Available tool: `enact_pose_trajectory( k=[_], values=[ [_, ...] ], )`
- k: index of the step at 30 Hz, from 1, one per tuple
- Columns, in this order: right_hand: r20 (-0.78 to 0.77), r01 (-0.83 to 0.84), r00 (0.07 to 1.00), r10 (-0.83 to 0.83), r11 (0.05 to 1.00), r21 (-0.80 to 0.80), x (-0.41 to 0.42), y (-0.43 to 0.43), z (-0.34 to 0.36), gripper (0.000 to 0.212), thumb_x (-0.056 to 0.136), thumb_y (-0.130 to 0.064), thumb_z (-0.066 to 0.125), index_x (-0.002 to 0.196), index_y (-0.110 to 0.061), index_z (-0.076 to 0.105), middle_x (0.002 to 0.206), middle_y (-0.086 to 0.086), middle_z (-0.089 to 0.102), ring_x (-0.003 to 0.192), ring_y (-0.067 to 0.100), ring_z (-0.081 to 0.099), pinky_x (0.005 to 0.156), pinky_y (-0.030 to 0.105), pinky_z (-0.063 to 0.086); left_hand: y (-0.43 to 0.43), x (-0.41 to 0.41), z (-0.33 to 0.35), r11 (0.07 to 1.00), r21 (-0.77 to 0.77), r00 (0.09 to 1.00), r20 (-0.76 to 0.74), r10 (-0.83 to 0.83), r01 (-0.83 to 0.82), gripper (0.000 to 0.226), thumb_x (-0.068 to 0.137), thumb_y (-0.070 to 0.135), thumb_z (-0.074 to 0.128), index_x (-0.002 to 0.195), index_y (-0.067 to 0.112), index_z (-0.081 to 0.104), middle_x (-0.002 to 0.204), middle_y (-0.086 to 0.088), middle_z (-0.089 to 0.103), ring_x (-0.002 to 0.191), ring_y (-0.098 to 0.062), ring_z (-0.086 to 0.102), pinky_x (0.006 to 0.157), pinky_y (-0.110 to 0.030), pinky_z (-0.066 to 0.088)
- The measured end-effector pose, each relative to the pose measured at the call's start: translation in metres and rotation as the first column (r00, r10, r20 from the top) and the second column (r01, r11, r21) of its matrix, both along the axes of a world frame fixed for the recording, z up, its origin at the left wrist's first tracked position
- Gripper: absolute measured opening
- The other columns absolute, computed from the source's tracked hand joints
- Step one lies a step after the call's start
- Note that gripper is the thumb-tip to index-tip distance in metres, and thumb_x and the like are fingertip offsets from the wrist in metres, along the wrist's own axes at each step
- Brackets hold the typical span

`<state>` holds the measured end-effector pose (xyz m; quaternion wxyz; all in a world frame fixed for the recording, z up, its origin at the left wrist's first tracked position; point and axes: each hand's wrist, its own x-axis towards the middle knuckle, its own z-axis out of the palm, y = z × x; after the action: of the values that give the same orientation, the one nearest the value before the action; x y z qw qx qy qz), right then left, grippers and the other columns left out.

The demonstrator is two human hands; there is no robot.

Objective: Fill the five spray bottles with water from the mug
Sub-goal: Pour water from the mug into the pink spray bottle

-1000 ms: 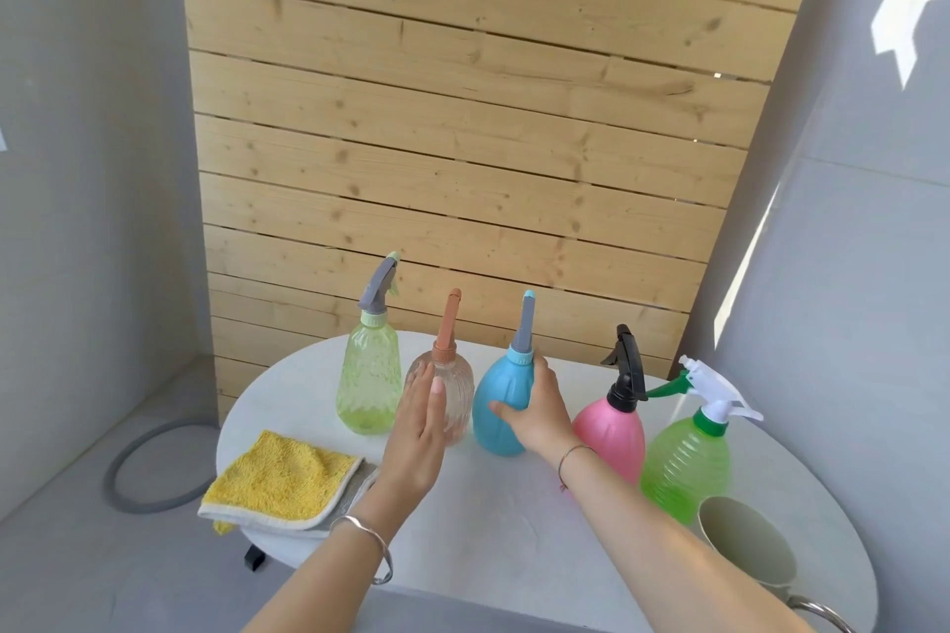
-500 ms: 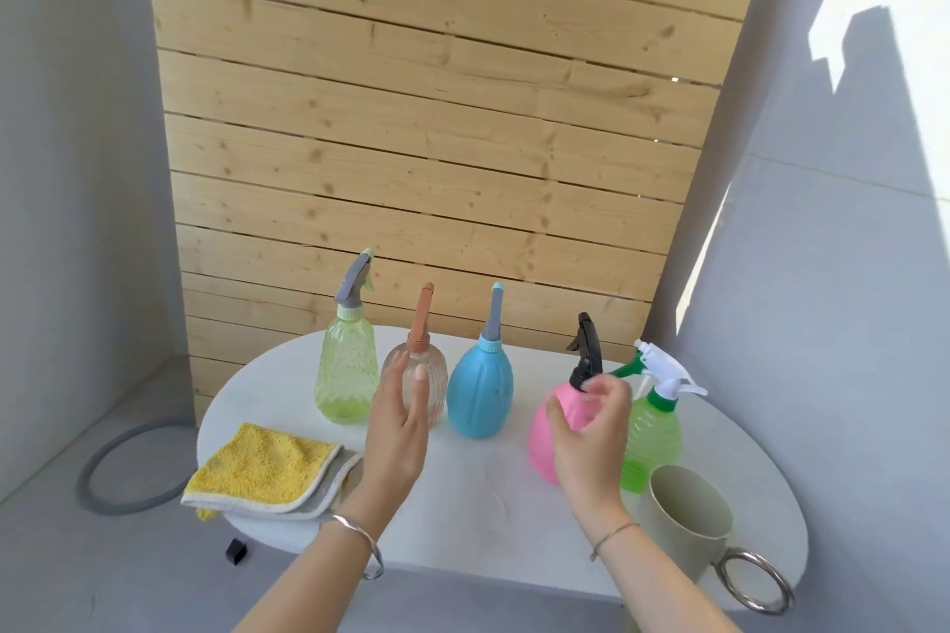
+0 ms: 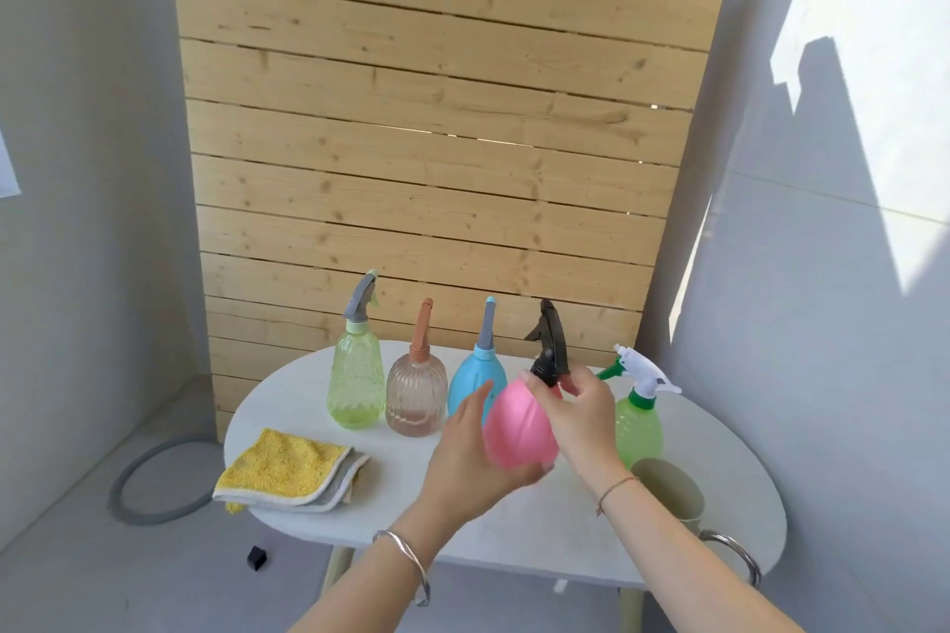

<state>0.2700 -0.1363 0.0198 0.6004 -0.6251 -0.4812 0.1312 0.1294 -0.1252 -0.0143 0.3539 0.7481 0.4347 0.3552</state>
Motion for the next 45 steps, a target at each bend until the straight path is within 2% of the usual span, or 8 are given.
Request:
enact_pose_trajectory(
  k=[6,12,18,23,29,34,38,45],
  values=[
    [-0.126,-0.219,0.963,0.237,0.966,0.136,-0.025,-0.047,0.053,0.008,0.079,-0.028,0.075,0.081,-0.02,0.074,0.079,-0.005,0.074,0.073,0.003,0.063,0.071,0.019,0.048,-0.038,-0.015,0.041,0.999,0.051,0.986,0.166,0.009,-0.018,0.091,0.044,0.065,0.083,0.123,0.043,0.041,0.114,0.02,0.058,0.102,-0.001,0.059,0.082,-0.027,0.054],
    [-0.233,-0.504,0.831,0.506,0.861,0.074,-0.033,-0.081,0.089,0.028,0.074,-0.034,0.067,0.094,-0.015,0.071,0.094,-0.001,0.076,0.095,0.007,0.069,0.083,0.017,0.05,-0.053,-0.056,0.063,0.826,-0.33,0.855,0.421,-0.304,0.456,0.093,0.055,0.05,0.084,0.136,0.028,0.044,0.128,0.0,0.063,0.114,-0.013,0.064,0.096,-0.033,0.054],
    [-0.314,-0.406,0.842,0.438,0.899,0.164,-0.054,-0.094,0.101,0.045,0.066,-0.039,0.075,0.103,-0.015,0.065,0.102,0.005,0.074,0.101,0.016,0.067,0.093,0.033,0.049,-0.077,-0.059,0.086,0.953,-0.172,0.941,0.276,-0.197,0.25,0.09,0.055,0.059,0.085,0.129,0.032,0.04,0.124,0.004,0.058,0.106,-0.006,0.063,0.077,-0.02,0.056],
    [-0.511,-0.52,0.653,0.559,0.821,0.235,-0.055,-0.097,0.117,0.036,0.073,-0.032,0.069,0.101,-0.012,0.059,0.107,0.011,0.072,0.103,0.022,0.067,0.094,0.043,0.05,-0.077,-0.071,0.092,0.734,-0.431,0.775,0.599,-0.202,0.524,0.064,0.081,0.064,0.056,0.136,0.033,0.05,0.129,-0.001,0.065,0.116,-0.018,0.064,0.088,-0.038,0.056],
    [-0.458,-0.371,0.785,0.417,0.909,0.192,-0.06,-0.095,0.11,0.039,0.069,-0.044,0.07,0.098,-0.019,0.069,0.085,-0.004,0.069,0.082,0.014,0.061,0.081,0.034,0.049,-0.085,-0.063,0.108,0.972,-0.126,0.886,0.448,-0.122,0.198,0.065,0.06,0.074,0.065,0.118,0.049,0.049,0.124,0.011,0.058,0.107,-0.004,0.059,0.076,-0.017,0.048],
    [-0.45,-0.326,0.809,0.377,0.926,0.189,-0.065,-0.09,0.112,0.022,0.09,-0.036,0.06,0.097,-0.018,0.07,0.084,-0.004,0.069,0.079,0.012,0.061,0.077,0.032,0.05,-0.077,-0.062,0.111,0.947,-0.164,0.859,0.484,-0.168,0.277,0.041,0.089,0.052,0.062,0.119,0.025,0.052,0.101,0.035,0.051,0.088,0.019,0.058,0.067,-0.008,0.044],
    [-0.405,-0.294,0.848,0.341,0.94,0.173,-0.072,-0.086,0.104,0.019,0.093,-0.033,0.059,0.104,-0.02,0.066,0.093,-0.006,0.07,0.089,0.013,0.064,0.086,0.034,0.05,-0.081,-0.058,0.109,0.921,-0.227,0.85,0.499,-0.17,0.317,0.008,0.098,0.042,0.046,0.099,0.041,0.038,0.109,0.017,0.051,0.076,0.026,0.052,0.06,0.0,0.041],
    [-0.456,-0.334,0.819,0.349,0.935,0.118,-0.07,-0.079,0.088,0.022,0.083,-0.022,0.072,0.103,-0.014,0.066,0.096,0.001,0.074,0.092,0.016,0.067,0.088,0.034,0.052,-0.077,-0.06,0.089,0.929,-0.231,0.886,0.433,-0.166,0.288,0.059,0.081,0.055,0.069,0.124,0.021,0.047,0.114,0.009,0.06,0.095,0.0,0.064,0.065,-0.011,0.05]
  ],
)
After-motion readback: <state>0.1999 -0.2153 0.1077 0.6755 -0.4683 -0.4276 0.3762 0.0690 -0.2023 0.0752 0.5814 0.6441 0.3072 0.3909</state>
